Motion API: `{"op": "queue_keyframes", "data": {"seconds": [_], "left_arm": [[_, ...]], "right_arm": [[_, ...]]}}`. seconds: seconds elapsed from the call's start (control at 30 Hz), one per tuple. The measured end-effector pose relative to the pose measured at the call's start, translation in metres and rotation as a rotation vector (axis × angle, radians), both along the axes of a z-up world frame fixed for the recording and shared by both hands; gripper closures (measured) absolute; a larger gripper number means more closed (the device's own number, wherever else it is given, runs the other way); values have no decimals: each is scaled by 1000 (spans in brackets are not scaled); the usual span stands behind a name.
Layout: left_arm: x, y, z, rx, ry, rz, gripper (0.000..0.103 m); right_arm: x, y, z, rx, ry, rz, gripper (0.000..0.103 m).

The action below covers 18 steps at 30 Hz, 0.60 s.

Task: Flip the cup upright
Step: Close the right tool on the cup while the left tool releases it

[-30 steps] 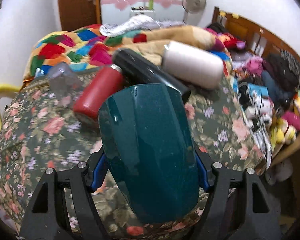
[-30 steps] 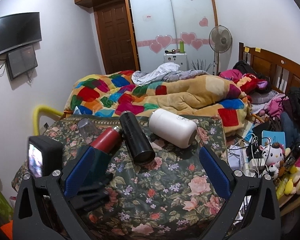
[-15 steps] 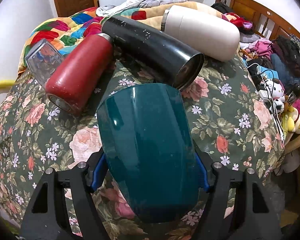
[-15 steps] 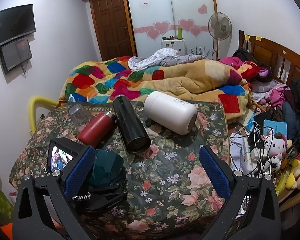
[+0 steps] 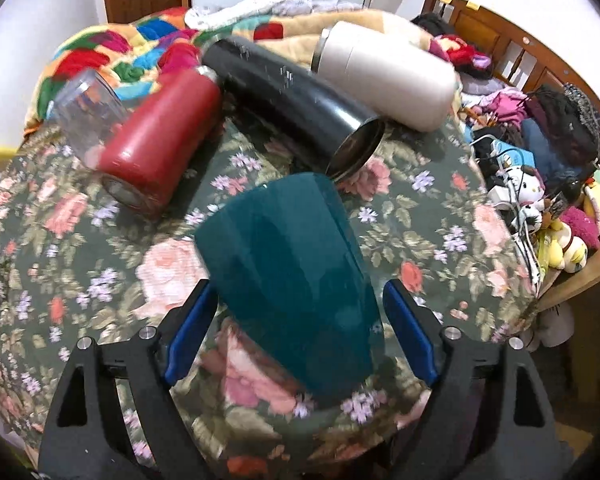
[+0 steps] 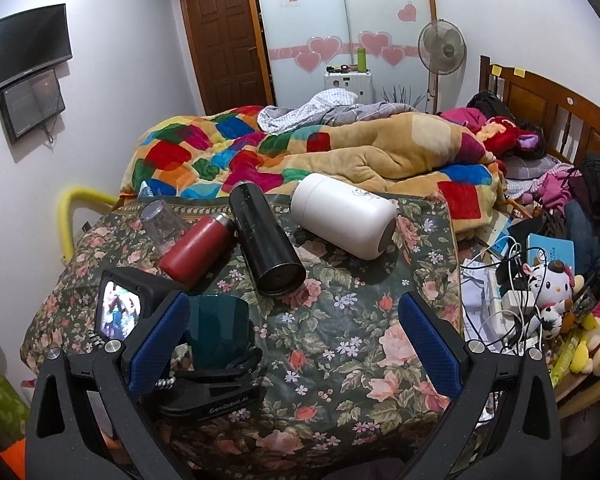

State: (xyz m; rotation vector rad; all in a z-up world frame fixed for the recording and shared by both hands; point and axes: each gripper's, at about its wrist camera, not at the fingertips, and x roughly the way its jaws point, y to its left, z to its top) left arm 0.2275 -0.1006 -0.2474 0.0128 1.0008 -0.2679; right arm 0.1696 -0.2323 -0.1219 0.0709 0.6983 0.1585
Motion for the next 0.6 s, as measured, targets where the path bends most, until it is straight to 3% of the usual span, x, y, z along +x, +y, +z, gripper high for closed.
{"op": "queue_keyframes", "data": {"seconds": [0.2,0.33,0.6], "left_arm": [[-38,20,53,85,-181,5,12],[-59,50,83,153,-285,91,8],[-72,126,95,166,-318,274,6]], "right_arm": [[-2,9,4,-20,-3,2,0],[1,19,-2,-31,18,12,0],[27,48,-34,-40,136,81,0]]}}
